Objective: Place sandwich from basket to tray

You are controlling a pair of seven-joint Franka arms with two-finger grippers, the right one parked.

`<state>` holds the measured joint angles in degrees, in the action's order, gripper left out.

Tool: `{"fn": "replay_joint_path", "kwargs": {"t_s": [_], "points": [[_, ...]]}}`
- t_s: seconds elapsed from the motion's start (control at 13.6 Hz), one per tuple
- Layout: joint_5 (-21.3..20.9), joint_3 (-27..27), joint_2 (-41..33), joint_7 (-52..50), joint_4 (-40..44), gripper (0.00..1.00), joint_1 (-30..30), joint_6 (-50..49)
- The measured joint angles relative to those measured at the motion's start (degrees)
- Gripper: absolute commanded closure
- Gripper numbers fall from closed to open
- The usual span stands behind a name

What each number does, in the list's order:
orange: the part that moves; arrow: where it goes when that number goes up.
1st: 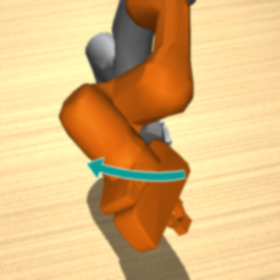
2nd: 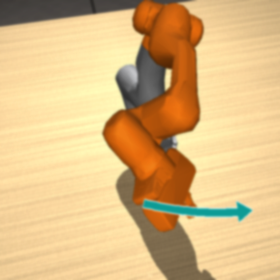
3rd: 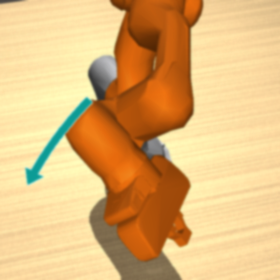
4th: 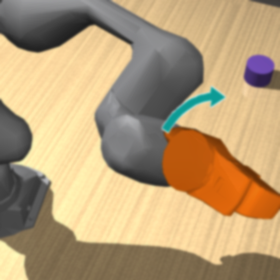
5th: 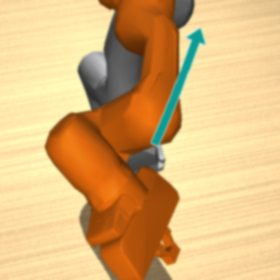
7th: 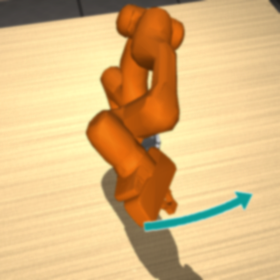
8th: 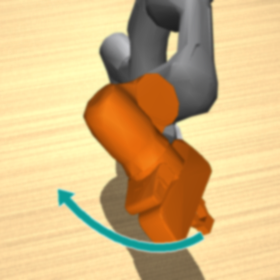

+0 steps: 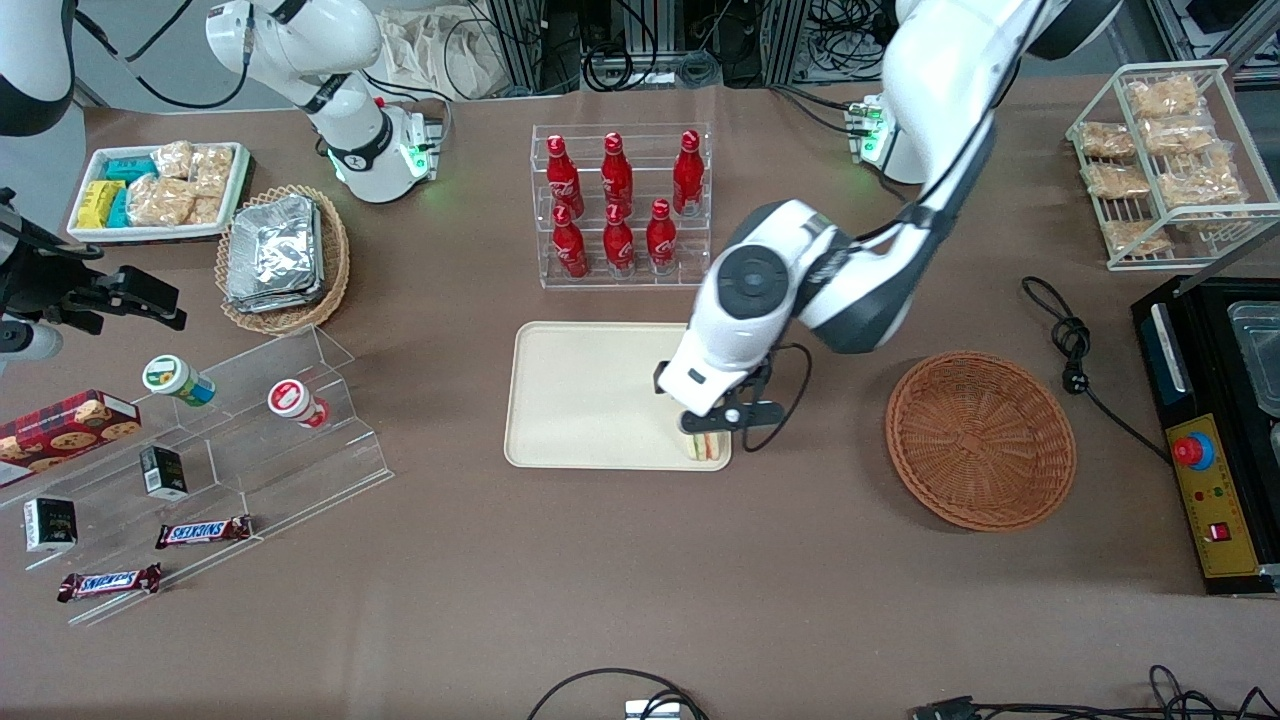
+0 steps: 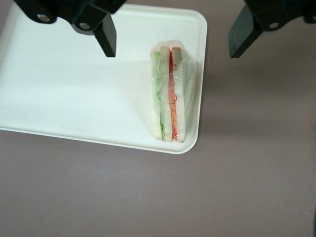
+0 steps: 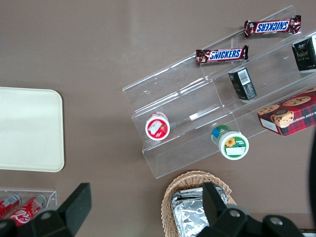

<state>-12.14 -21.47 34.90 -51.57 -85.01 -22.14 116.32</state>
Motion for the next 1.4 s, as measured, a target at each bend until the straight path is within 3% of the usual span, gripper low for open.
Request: {"fn": "replay_joint_path", "kwargs": {"t_s": [0.07,0.22,1.03,1.25,1.4], "points": [[-3.3,0.0,2.0,-2.7,0.0,0.00,-1.2,0.2],[-6.2,0.0,5.3,-4.9,0.1,0.00,-2.1,0.8],[-6.8,0.6,5.5,-3.6,3.0,0.00,-0.5,1.6],[-4.3,0.5,-1.7,0.7,3.5,0.00,4.2,-5.0],[1.7,0.6,-8.7,9.4,2.4,0.00,9.4,-10.4]]}}
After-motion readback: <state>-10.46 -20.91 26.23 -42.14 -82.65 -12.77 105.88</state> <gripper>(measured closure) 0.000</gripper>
